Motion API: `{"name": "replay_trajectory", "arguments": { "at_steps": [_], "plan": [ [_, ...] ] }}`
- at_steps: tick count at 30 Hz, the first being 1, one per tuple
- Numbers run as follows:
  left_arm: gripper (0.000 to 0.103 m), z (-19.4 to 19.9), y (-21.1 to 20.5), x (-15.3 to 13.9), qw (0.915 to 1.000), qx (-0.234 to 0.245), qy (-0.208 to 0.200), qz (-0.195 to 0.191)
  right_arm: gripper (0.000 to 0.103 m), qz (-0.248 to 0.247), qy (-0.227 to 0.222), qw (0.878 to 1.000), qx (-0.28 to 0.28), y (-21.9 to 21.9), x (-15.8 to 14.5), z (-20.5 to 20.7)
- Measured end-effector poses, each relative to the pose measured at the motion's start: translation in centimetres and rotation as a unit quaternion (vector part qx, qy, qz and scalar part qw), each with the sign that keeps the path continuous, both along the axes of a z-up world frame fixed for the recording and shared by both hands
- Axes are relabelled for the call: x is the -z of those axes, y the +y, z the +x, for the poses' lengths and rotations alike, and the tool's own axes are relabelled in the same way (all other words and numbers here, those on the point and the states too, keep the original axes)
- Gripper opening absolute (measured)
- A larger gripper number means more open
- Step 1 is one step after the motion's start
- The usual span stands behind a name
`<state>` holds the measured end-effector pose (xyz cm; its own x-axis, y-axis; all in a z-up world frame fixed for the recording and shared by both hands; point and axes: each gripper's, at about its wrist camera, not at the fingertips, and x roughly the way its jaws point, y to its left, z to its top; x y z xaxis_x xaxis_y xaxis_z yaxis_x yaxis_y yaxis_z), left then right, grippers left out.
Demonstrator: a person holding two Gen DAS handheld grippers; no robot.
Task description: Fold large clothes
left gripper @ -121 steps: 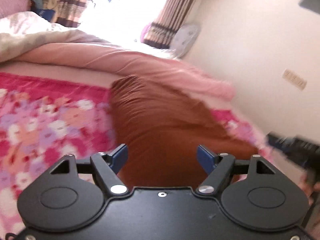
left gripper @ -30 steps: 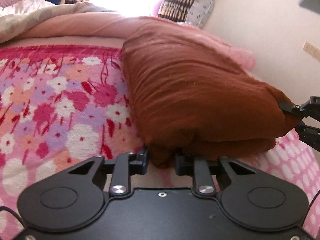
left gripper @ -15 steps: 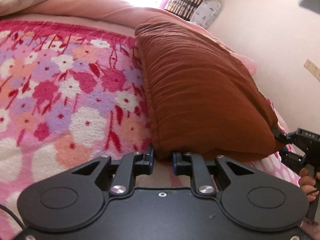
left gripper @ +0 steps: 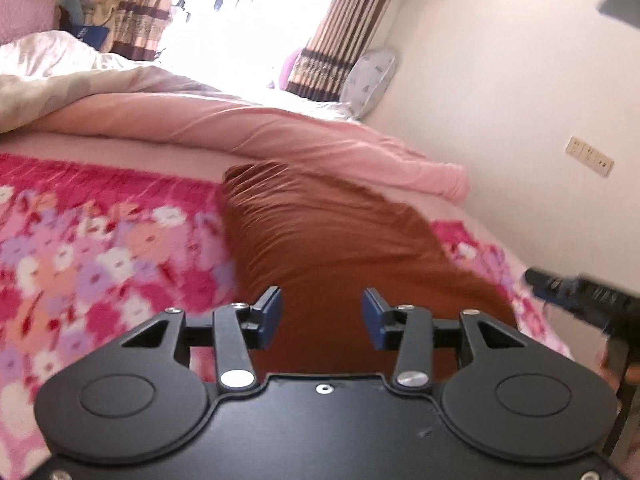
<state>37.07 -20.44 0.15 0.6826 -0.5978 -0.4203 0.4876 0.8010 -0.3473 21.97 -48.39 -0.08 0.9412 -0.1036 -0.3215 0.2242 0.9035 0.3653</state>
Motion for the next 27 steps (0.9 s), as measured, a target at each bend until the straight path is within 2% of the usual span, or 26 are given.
{"name": "replay_trajectory", "arguments": {
  "at_steps": [4, 8, 13, 21, 24, 27],
  "plan": [
    [0.043, 1.7, -2.7, 0.8, 0.9998, 0.010, 0.015, 0.004, 0.040, -0.037, 0.033, 0.999, 0.004, 1.8, 0.1, 2.2],
    [0.043, 3.1, -4.4, 3.1, 0.9986, 0.018, 0.043, 0.026, 0.034, -0.057, 0.070, 0.996, 0.014, 2.1, 2.1, 3.9],
    [0.044, 3.0, -4.8, 5.3, 0.9985, 0.019, 0.039, 0.032, 0.025, -0.040, 0.101, 0.994, 0.011, 1.2, 5.2, 4.9],
    [0.045, 3.2, -4.8, 5.5, 0.9982, 0.020, 0.047, 0.033, 0.024, -0.027, 0.105, 0.994, 0.007, 1.0, 6.3, 5.0],
    [0.045, 3.3, -4.8, 4.6, 0.9979, 0.022, 0.047, 0.038, 0.024, -0.027, 0.107, 0.994, 0.006, 1.0, 6.1, 5.0],
    [0.048, 3.9, -4.7, 2.5, 0.9985, 0.023, 0.027, 0.043, 0.025, -0.032, 0.096, 0.995, 0.006, 1.0, 4.5, 4.7]
  ]
}}
